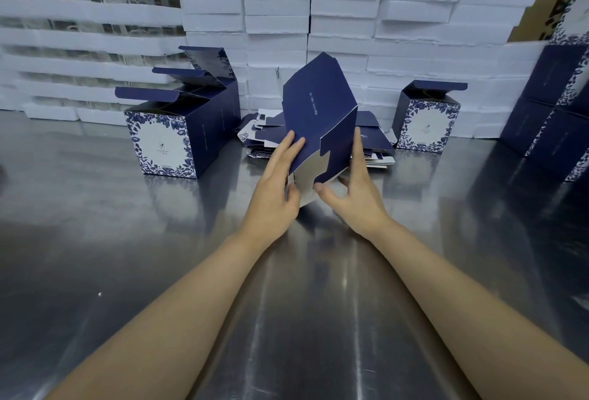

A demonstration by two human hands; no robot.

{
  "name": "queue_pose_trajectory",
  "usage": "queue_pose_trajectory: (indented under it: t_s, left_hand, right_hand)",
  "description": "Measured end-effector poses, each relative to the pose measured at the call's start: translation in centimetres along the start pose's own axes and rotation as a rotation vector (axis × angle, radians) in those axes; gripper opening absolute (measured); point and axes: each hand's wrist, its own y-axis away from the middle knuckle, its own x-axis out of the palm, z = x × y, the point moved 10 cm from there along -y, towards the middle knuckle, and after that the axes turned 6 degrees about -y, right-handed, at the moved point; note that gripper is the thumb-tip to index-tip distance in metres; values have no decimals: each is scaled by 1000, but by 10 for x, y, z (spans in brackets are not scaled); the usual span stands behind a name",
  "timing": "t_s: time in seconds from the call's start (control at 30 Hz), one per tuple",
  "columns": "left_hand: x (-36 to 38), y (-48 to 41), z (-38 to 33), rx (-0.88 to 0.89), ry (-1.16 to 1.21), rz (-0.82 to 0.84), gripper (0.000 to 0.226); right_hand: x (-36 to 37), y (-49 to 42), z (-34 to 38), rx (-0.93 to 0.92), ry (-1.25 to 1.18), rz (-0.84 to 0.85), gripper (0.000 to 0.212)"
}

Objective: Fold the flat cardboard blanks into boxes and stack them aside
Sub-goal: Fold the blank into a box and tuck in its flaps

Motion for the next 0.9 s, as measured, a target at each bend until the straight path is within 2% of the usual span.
queue_pose_trajectory:
  t_s: [0.13,0.27,0.37,0.5,0.57,0.67,0.77,0.83,0.9]
  left_hand:
    - [-2,0,3,-12,23,-20,71]
    - [-7,-1,18,-132,113,-97,60]
    - [-16,-2,28,-205,144,-168,43]
    - [-27,1,30,-266,179,-260,21]
    - [-31,3,36,-282,94,-305,26]
    - [-33,2,48,-309,105,-302,38]
    - [-28,0,43,-248,112,-222,30]
    - [-19,-1,32,-176,124,-154,53]
    - [-13,-2,24,-135,74,-116,66]
  right_hand:
    - [2,2,5,-26,94,0,120]
    - [2,2,11,-125,61,7,118]
    - [4,5,25,-255,122,20,112]
    - [0,6,26,-280,88,-5,89]
    - [0,5,23,-297,89,4,82]
    - [0,2,16,-305,79,9,79]
    - [-2,0,13,-303,112,-24,79]
    - [-3,0,14,-306,139,-44,74]
    - [-7,-1,9,-274,143,-64,67]
